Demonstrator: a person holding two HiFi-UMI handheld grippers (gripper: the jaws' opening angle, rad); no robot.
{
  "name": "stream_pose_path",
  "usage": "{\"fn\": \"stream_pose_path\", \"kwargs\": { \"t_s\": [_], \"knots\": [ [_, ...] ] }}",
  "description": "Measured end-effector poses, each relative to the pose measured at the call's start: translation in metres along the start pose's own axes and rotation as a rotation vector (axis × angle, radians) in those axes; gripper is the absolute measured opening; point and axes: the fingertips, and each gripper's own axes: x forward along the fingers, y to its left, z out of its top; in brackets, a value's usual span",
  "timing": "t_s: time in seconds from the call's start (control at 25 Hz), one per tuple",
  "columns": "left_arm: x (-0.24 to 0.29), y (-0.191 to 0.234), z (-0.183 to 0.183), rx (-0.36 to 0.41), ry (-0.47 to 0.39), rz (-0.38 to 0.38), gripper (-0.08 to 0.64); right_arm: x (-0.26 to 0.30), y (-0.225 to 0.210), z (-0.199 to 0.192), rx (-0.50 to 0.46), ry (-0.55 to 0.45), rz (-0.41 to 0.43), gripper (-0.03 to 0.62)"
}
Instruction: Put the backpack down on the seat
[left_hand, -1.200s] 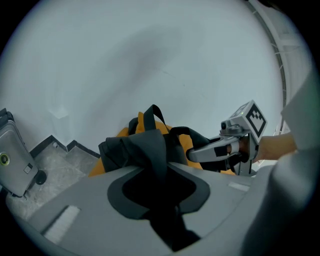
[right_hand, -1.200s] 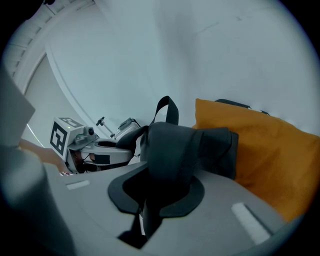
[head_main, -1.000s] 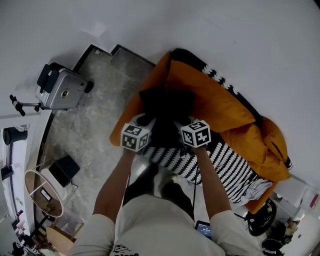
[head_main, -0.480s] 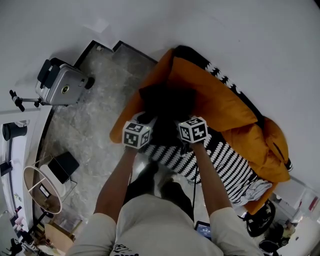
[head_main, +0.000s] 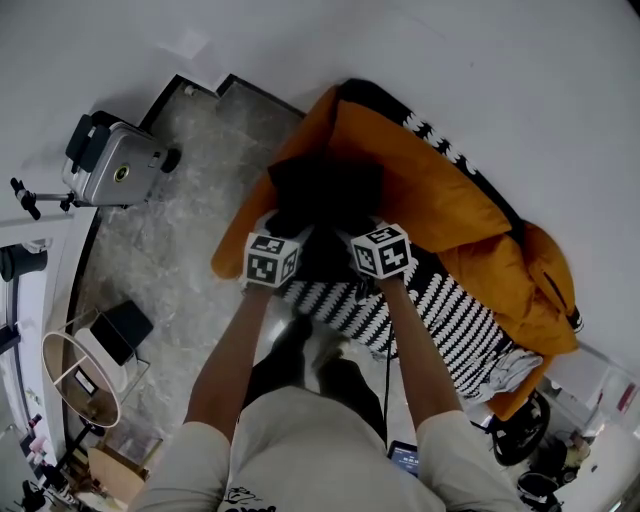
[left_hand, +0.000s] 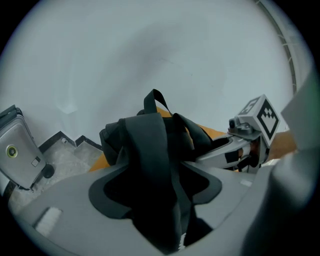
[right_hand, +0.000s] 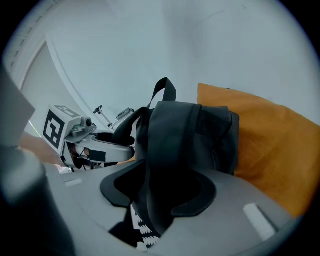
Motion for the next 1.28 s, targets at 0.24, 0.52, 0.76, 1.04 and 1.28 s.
{"fn": "stream_pose_path", "kwargs": {
  "t_s": [0.24,0.52,0.76,1.04,1.28],
  "knots": [
    [-0.014,0.002,-0.005,-0.007,-0.010,0.034,0.347,-0.015,-0.008,-0.011,0.026,-0.030,-0.086,0.247],
    [-0.030,0.011,-0.017,-0.016,-0.021,0.073,0.347,-0.033,-0.015,-0.029,0.039,-0.029,-0.128,0.249],
    [-0.052,0.017,-0.029,-0.038,-0.032,0.098,0.347,-0.056,-0.020,-0.043,0.065,-0.052,-0.148,0.249],
    [-0.097,0.019,-0.034,-0.051,-0.086,0.126,0.341,-0.094,-0.009,-0.050,0.052,-0.105,-0.185,0.244],
    [-0.139,0.007,-0.038,-0.039,-0.133,0.147,0.313,-0.130,0.018,-0.052,0.036,-0.174,-0.188,0.227]
  ]
}}
